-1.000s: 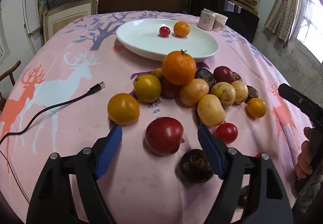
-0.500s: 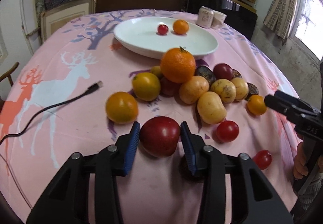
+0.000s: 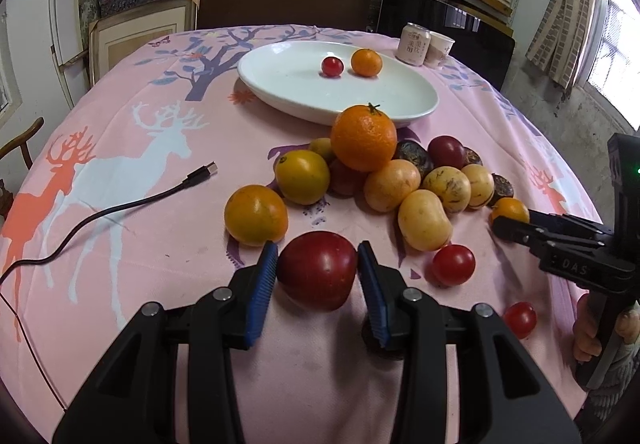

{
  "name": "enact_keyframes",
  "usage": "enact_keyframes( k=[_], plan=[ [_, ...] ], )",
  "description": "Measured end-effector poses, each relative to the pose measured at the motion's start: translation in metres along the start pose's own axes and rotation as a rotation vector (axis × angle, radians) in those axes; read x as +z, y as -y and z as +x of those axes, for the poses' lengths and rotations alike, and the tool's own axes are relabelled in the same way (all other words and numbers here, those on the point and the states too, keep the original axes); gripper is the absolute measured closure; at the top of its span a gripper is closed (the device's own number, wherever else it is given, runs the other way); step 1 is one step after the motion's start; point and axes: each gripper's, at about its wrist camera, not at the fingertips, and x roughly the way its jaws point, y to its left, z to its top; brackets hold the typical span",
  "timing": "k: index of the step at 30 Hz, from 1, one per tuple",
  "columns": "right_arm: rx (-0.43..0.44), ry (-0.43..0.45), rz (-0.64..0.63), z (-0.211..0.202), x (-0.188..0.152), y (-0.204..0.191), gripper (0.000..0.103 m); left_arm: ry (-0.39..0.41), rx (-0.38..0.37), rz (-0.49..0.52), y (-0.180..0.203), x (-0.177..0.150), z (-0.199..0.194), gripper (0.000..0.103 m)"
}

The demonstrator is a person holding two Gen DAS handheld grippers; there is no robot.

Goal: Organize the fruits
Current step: 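Grasp the large red tomato with the left tool while the right tool grasps an orange, then lower both fruits onto the white plate and open both tools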

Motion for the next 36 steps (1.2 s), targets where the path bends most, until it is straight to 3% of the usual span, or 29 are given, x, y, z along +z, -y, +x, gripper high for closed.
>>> enact_keyframes(
  k=[6,9,12,15,20,25,26,29,30,34,36],
  plan=[
    [0.029,0.006,0.004,-0.002,-0.001,0.001,0.063,-0.006,0.003,0.000,0.001,0.000,0.002,0.062],
    [0.043,0.064,0.009,-0.016,0.001,0.002,0.064,-0.007,0.004,-0.010,-0.001,0.006,0.001,0.062],
    [0.040,0.096,-0.018,-0.030,0.016,-0.003,0.064,-0.002,-0.005,-0.029,-0.006,0.036,-0.001,0.062],
    [0.030,0.137,-0.045,-0.038,0.051,-0.008,0.063,0.055,0.026,-0.007,-0.005,0.083,0.002,0.062],
    [0.030,0.123,-0.075,-0.004,0.111,-0.021,0.064,0.031,0.025,-0.032,-0.008,0.135,0.044,0.062],
    [0.006,0.071,-0.092,0.046,0.140,-0.031,0.063,-0.038,0.013,-0.048,-0.012,0.157,0.089,0.062],
    [-0.004,0.065,-0.091,0.052,0.141,-0.033,0.062,-0.048,0.026,-0.047,-0.013,0.159,0.096,0.058],
    [-0.021,0.094,-0.063,0.059,0.141,-0.027,0.035,-0.036,0.005,-0.054,-0.016,0.161,0.098,0.042],
    [-0.012,0.122,-0.049,0.054,0.140,-0.024,0.032,-0.030,0.000,-0.056,-0.016,0.162,0.097,0.034],
    [0.002,0.161,-0.044,0.036,0.137,-0.021,0.031,-0.007,0.014,-0.056,-0.020,0.159,0.080,0.033],
    [-0.004,0.173,-0.024,0.023,0.129,-0.016,0.025,0.017,0.021,-0.067,-0.024,0.151,0.062,0.033]
  ],
)
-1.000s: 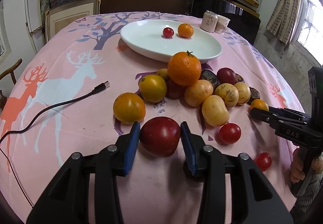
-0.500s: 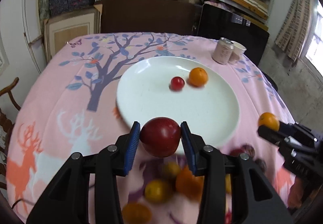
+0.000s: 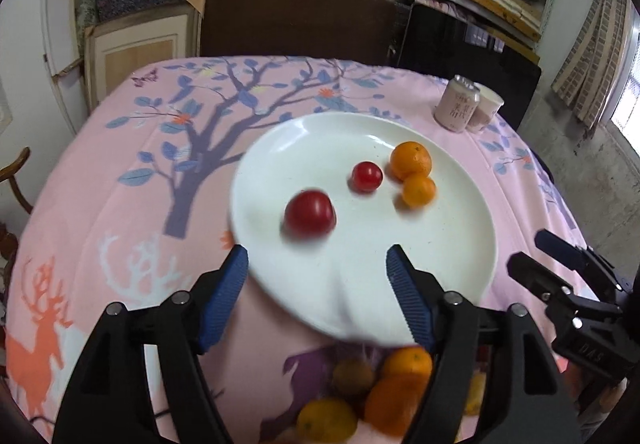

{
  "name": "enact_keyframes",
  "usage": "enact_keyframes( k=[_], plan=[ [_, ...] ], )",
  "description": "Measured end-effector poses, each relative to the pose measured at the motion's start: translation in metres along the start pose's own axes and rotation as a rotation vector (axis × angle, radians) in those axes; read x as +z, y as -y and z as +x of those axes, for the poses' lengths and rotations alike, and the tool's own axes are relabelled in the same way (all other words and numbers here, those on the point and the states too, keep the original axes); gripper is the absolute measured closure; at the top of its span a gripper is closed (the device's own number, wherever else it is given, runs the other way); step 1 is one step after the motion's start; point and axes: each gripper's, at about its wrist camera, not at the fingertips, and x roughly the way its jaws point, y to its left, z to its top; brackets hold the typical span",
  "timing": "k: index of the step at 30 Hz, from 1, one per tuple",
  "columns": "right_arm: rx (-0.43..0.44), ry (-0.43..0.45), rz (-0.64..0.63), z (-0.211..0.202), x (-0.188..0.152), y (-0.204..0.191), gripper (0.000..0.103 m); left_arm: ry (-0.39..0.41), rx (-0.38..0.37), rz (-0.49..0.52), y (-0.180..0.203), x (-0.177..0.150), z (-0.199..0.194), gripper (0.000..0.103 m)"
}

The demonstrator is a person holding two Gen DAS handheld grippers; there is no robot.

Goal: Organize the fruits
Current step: 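Lower both fruits onto the white plate and open both tools, then grasp the large orange with the left tool while the right tool grasps a cherry tomato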

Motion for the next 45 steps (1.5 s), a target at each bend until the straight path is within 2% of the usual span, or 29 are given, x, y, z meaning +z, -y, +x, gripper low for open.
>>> enact_keyframes(
  k=[5,9,11,13,18,25,29,30,36,42,45],
  plan=[
    [-0.024,0.028,0.068,-0.034,-0.033,0.016,0.019,0.009,0.020,-0.023,-0.003,-0.041,-0.036,0.032],
    [0.006,0.050,0.151,-0.058,-0.059,0.030,0.017,0.053,0.015,0.028,0.013,-0.069,-0.053,0.032],
    [0.015,0.057,0.149,-0.064,-0.071,0.031,0.016,0.068,0.011,0.073,0.029,-0.077,-0.055,0.032],
    [-0.013,0.059,0.129,-0.066,-0.076,0.031,0.016,0.077,0.030,0.104,0.038,-0.082,-0.053,0.032],
    [-0.016,0.056,0.160,-0.064,-0.076,0.038,0.015,0.061,-0.016,0.120,0.047,-0.088,-0.041,0.032],
    [-0.013,0.043,0.198,-0.061,-0.075,0.044,0.013,0.057,0.004,0.165,0.057,-0.087,-0.025,0.032],
    [-0.030,0.028,0.178,-0.058,-0.076,0.040,0.013,0.028,-0.023,0.153,0.053,-0.086,-0.019,0.056],
    [-0.034,0.022,0.174,-0.056,-0.076,0.040,0.013,0.023,-0.038,0.147,0.053,-0.086,-0.018,0.058],
    [-0.052,0.000,0.141,-0.052,-0.078,0.034,0.013,0.059,0.006,0.167,0.054,-0.090,-0.027,0.059],
    [-0.106,-0.071,0.056,-0.043,-0.089,0.022,0.013,0.108,0.043,0.098,0.029,-0.097,-0.053,0.059],
    [-0.115,-0.085,0.045,-0.040,-0.093,0.022,0.013,0.107,0.048,0.065,0.020,-0.100,-0.058,0.059]
  ],
)
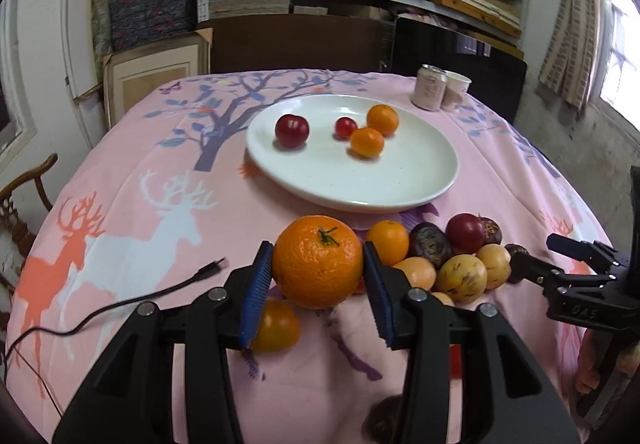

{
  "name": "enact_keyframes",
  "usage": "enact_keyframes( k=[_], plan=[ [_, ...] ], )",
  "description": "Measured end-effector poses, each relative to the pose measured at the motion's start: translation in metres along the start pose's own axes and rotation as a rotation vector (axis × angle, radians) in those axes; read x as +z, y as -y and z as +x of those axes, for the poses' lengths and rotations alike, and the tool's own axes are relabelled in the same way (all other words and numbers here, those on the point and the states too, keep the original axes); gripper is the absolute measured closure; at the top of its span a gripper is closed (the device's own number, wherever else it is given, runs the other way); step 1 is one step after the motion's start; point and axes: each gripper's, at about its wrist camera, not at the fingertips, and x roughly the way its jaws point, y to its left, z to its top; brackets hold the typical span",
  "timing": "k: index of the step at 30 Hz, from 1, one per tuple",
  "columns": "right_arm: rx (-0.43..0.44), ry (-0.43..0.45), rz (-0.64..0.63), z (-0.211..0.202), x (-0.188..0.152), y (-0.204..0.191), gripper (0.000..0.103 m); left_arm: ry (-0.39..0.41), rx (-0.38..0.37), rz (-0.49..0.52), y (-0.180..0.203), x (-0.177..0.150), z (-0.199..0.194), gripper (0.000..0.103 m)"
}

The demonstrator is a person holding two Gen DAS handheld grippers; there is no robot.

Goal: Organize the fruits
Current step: 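Grasp the large orange with the left tool while the right tool grasps a cherry tomato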

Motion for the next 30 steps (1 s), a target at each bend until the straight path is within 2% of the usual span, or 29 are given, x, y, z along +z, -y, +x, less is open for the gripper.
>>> enact_keyframes(
  k=[6,8,10,12,15,19,21,24,27,30],
  plan=[
    [0.006,0.004,0.029,-0.006,-0.005,0.009,0.013,-0.021,-0.020,0.002,0.000,-0.002,0.002,0.059],
    [0.063,0.011,0.059,-0.014,-0.008,0.014,0.013,-0.018,-0.027,-0.002,-0.001,-0.002,0.000,0.059],
    [0.143,-0.019,0.073,-0.022,-0.016,0.014,0.013,-0.019,-0.029,-0.005,-0.003,-0.003,-0.001,0.059],
    [0.198,-0.042,0.027,-0.036,-0.033,0.003,0.013,-0.025,-0.027,-0.011,-0.004,-0.005,-0.004,0.059],
    [0.206,-0.041,-0.114,-0.061,-0.062,-0.023,0.014,-0.025,-0.023,-0.018,-0.005,-0.012,-0.012,0.059],
    [0.193,-0.031,-0.228,-0.077,-0.081,-0.048,0.026,-0.026,-0.034,-0.032,-0.009,-0.028,-0.028,0.059],
    [0.195,-0.052,-0.256,-0.074,-0.084,-0.055,0.043,-0.028,-0.034,-0.035,-0.010,-0.033,-0.031,0.059],
    [0.189,-0.104,-0.263,-0.061,-0.086,-0.060,0.060,-0.045,-0.032,-0.028,-0.011,-0.040,-0.030,0.058],
    [0.209,-0.123,-0.240,-0.057,-0.089,-0.059,0.060,-0.051,-0.031,-0.027,-0.011,-0.040,-0.028,0.059],
    [0.194,-0.122,-0.266,-0.055,-0.090,-0.065,0.060,-0.064,-0.041,-0.028,-0.011,-0.040,-0.024,0.058]
  ],
)
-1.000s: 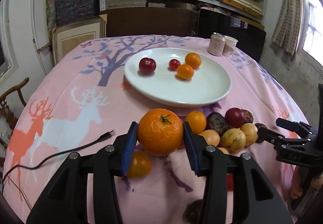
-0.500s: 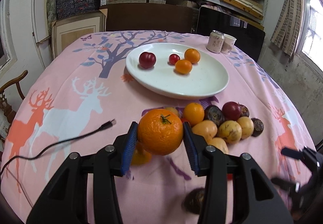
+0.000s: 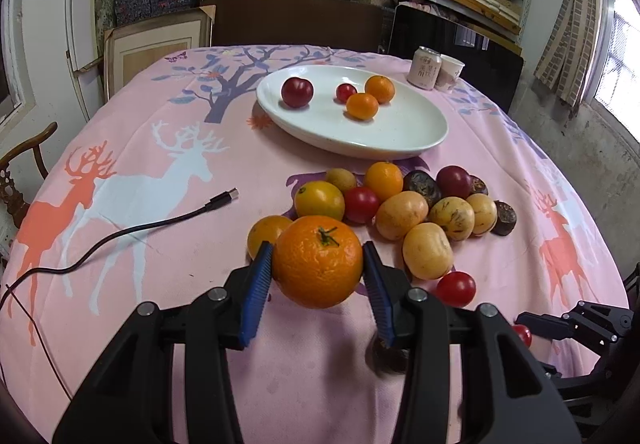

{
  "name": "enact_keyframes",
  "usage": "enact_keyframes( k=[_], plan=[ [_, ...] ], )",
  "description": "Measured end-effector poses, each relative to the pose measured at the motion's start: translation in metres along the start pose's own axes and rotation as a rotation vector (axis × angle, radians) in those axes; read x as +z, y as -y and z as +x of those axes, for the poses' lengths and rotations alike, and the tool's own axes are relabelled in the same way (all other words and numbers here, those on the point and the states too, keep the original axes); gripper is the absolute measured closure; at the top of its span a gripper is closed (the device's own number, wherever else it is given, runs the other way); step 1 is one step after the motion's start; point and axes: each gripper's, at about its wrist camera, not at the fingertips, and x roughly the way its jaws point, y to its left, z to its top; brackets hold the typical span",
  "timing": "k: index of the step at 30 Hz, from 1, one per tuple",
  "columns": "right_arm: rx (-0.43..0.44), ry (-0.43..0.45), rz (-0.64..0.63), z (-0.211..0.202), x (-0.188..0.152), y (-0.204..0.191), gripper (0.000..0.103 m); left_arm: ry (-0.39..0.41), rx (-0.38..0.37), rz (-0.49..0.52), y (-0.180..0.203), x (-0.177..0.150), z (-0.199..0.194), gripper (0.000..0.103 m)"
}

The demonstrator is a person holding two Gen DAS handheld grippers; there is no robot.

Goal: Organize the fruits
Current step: 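Grasp the large orange with the left tool while the right tool grasps a cherry tomato, then place both fruits on the white plate and open both tools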

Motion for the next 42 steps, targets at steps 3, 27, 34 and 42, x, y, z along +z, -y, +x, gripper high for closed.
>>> enact_keyframes(
  k=[3,27,34,42],
  plan=[
    [-0.013,-0.002,-0.024,0.001,0.000,-0.006,0.071,-0.013,-0.005,0.000,-0.001,0.000,0.003,0.058],
    [-0.052,0.124,0.162,0.089,0.189,0.092,0.027,-0.080,-0.005,0.019,0.003,0.127,0.120,0.045],
    [-0.008,0.203,0.227,0.061,0.169,0.101,0.026,0.006,-0.018,0.005,-0.005,0.125,0.085,0.035],
    [-0.021,0.274,0.275,0.009,0.102,0.090,0.016,0.044,0.036,-0.029,-0.026,0.066,0.025,0.035]
  ],
)
